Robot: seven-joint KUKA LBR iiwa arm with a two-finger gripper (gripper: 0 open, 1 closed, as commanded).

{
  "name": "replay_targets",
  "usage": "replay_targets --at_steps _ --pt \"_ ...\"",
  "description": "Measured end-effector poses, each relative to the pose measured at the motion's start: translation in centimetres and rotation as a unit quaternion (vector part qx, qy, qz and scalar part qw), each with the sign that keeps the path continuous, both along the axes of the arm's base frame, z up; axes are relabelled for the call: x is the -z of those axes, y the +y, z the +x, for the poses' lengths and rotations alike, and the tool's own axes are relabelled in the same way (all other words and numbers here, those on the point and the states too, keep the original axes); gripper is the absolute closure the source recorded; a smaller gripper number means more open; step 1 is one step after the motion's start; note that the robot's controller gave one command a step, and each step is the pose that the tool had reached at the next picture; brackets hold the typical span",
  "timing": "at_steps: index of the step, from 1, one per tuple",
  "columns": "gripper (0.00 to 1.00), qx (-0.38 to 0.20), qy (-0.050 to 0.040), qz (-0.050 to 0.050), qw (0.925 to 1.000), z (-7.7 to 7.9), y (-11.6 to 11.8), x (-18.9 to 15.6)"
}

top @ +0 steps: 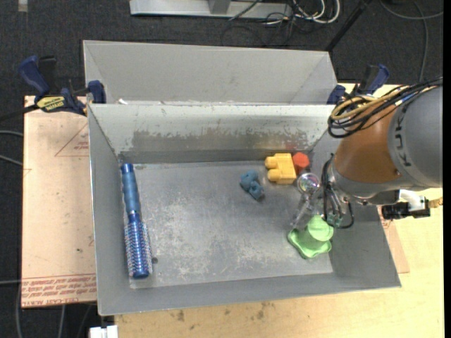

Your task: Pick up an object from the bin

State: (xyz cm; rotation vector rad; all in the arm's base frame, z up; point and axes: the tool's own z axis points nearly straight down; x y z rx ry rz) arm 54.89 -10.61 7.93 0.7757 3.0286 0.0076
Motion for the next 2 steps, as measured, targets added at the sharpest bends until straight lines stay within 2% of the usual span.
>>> replay_targets --at_steps 1,2 --pt "0.0 0.0 0.0059 -0.001 1.0 -0.5 -0.1 0.4" --pt "0.0 -0.131 0.002 0.009 0.9914 -3.7 -1.1 0.5"
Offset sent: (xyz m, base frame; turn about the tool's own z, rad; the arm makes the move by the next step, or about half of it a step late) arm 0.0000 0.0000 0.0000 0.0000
